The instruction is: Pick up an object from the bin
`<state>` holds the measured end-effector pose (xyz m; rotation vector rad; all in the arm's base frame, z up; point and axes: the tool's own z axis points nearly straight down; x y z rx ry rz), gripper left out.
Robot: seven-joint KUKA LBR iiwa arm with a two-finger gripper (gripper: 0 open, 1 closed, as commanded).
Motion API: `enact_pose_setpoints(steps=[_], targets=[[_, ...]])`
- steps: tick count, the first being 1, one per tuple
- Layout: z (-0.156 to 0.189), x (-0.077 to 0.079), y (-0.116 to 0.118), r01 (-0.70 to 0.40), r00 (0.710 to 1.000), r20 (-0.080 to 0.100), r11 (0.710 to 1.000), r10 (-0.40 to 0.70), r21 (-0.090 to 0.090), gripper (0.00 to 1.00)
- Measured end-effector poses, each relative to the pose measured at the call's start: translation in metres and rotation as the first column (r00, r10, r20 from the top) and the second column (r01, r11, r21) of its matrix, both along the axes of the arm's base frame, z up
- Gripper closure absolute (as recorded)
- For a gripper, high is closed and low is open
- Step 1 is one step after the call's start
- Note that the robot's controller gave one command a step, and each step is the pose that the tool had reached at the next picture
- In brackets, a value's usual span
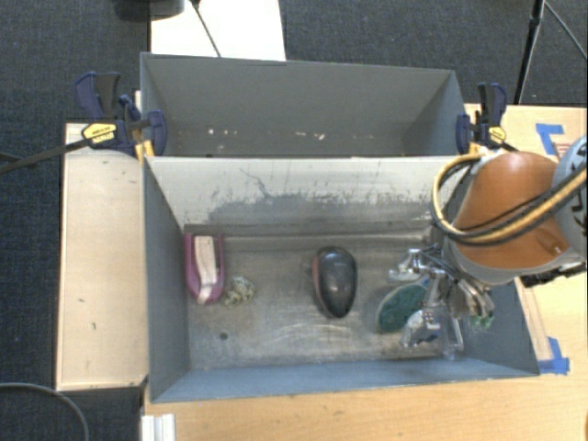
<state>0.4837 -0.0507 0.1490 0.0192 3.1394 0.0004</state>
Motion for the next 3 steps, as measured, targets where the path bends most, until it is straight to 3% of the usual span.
enact_pose_setpoints(steps=[1, 2, 3], targets=[[-0.072, 0.018, -0.036, -0.098, 0.995, -0.002, 0.995, 0.098, 0.0, 0.0], [-0.066, 0.009, -0.066, -0.34, 0.941, 0.0, 0.941, 0.34, 0.0, 0.0], [-0.065, 0.01, -0.065, -0.338, 0.941, 0.002, 0.941, 0.338, 0.0, 1.0]])
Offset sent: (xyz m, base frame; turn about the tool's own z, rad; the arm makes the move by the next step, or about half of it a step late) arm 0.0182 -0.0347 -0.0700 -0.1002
